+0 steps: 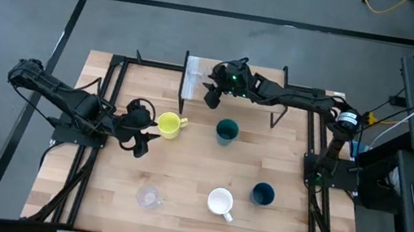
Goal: Stack small to large cups/mugs on shelf
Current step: Put the top transparent mug on the shelf
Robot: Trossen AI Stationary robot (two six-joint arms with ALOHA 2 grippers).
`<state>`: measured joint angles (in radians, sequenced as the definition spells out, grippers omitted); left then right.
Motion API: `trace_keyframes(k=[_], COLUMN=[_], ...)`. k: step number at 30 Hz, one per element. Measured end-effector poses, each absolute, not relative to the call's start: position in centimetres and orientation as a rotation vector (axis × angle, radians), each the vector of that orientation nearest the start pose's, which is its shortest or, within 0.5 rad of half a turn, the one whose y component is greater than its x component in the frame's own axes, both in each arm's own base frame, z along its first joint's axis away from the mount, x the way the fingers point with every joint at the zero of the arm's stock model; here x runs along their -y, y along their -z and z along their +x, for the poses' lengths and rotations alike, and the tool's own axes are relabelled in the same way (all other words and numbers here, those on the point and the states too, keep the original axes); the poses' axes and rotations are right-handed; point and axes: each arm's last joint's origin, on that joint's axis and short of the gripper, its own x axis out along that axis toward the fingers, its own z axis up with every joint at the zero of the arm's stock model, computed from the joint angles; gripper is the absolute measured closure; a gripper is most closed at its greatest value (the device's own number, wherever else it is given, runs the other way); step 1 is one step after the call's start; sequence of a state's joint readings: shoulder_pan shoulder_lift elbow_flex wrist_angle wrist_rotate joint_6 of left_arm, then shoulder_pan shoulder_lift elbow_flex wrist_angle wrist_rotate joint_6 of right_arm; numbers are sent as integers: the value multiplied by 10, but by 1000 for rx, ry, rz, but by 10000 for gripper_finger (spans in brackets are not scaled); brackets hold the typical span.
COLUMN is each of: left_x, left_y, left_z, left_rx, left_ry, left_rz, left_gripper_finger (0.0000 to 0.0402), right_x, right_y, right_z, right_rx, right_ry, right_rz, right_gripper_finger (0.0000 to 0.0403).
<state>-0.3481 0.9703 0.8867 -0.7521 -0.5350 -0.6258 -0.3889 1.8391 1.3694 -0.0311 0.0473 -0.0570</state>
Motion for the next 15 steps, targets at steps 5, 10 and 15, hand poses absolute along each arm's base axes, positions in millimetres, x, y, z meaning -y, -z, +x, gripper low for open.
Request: trace_keyframes(k=[5,10,15], left_x=[49,49,49], left_y=[-292,-292,-292], left_z=[176,176,176], left_rx=[-664,-663,-664], left_ry=[-396,-392,-390], left_rz=[-237,-236,-236], left_gripper_finger=[210,210,210], right_x=[165,162,152], right_y=[-259,-273,-284], right_z=[396,394,395], right_rx=[-531,-583,-605], right_ry=[447,449,286], right_rz=[24,60,152], right_gripper_finger=[226,226,226])
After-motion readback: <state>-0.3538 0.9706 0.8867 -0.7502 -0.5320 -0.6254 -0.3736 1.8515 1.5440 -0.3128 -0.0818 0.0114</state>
